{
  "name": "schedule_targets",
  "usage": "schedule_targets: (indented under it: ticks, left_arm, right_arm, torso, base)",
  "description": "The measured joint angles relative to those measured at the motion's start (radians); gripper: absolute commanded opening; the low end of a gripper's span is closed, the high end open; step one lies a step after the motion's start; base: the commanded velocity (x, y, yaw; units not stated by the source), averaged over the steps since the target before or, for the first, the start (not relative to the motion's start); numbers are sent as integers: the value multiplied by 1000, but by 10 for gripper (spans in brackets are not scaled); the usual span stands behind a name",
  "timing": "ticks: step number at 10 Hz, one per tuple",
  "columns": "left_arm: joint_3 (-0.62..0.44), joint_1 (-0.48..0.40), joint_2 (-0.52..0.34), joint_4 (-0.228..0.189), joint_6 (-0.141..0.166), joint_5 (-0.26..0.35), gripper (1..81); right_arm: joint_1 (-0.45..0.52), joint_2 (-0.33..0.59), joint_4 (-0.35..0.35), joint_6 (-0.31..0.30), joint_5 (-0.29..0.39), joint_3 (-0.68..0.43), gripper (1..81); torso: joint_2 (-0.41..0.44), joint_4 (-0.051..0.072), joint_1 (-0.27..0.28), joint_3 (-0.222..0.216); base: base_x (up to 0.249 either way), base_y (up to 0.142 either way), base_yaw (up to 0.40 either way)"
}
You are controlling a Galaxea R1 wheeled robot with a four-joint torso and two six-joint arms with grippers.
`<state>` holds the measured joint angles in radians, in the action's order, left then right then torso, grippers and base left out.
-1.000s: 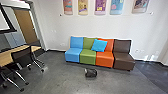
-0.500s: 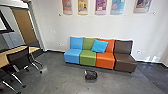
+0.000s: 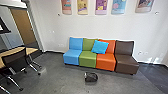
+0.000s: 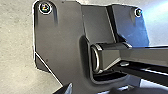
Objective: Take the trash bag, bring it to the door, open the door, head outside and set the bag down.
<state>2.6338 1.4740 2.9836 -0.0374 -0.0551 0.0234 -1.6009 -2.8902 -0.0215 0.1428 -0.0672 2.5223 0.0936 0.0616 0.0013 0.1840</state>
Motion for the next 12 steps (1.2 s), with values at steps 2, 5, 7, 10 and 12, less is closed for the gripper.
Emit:
schedule_targets:
  ticks: [2,5,7,10,12]
  left_arm:
    - [0,0,0,0,0,0,811]
    - [0,0,0,0,0,0,811]
    - [0,0,0,0,0,0,811]
    - [0,0,1,0,0,0,811]
    - [0,0,4,0,0,0,811]
  right_arm:
    - [0,0,0,0,0,0,811]
    - [0,0,0,0,0,0,811]
    - [0,-1,0,0,0,0,811]
    - [0,-11,0,0,0,1,811]
    - [0,-11,0,0,0,2,811]
  torso:
    - [0,0,0,0]
    - [0,0,0,0]
    - [0,0,0,0]
    - [0,0,0,0]
    - [0,0,0,0]
  base:
    - [167,0,0]
    - [168,0,0]
    - [167,0,0]
    - [168,0,0]
    - [167,0,0]
